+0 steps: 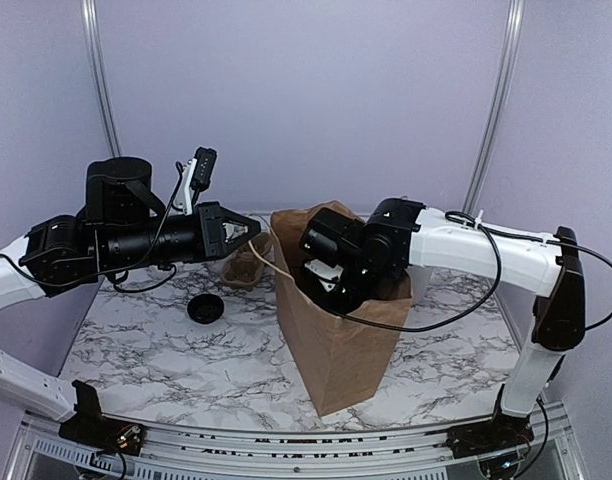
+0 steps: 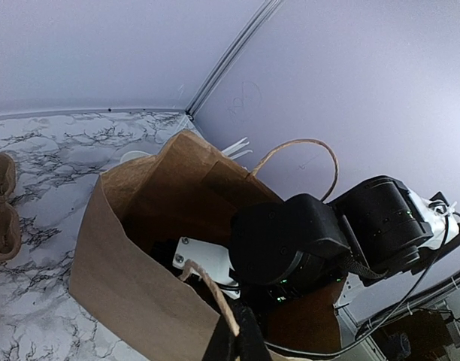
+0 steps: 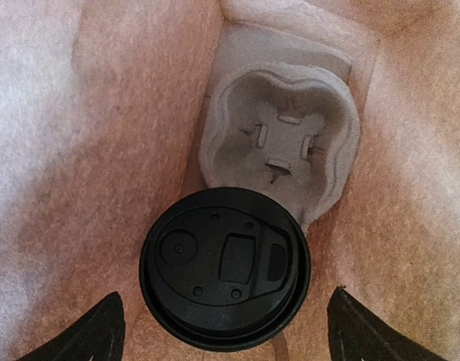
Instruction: Pack the takeout coffee
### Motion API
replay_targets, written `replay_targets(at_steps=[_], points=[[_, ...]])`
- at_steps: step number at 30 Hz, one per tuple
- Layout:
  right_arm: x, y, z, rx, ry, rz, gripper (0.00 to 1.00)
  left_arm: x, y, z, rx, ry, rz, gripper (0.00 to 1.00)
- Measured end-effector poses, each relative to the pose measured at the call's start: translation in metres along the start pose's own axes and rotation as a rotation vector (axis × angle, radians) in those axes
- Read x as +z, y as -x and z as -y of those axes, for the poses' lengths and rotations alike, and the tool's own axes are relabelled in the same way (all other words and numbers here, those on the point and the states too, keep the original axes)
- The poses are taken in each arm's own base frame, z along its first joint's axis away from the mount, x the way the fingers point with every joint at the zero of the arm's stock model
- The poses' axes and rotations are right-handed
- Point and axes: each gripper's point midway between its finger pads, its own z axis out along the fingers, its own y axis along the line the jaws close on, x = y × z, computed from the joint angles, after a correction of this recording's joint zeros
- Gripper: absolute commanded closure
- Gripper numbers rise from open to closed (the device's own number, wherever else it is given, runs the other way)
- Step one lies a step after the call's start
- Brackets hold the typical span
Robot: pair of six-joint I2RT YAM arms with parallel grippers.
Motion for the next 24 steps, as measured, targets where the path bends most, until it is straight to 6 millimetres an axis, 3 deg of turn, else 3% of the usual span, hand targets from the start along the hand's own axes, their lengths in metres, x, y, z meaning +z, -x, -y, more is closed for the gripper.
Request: replay_targets(at_steps=[6, 24], points=[[-0.005, 0.002, 0.0, 0.0, -0.002, 0.004, 0.09, 0.003, -0.002, -0.001, -0.01, 0.004, -0.004, 1.0], [-0.045, 0.029, -0.008, -0.001, 0.017, 0.109, 0.09, 0.004, -0.002, -0.002, -0.017, 0.007, -0.006, 1.0]])
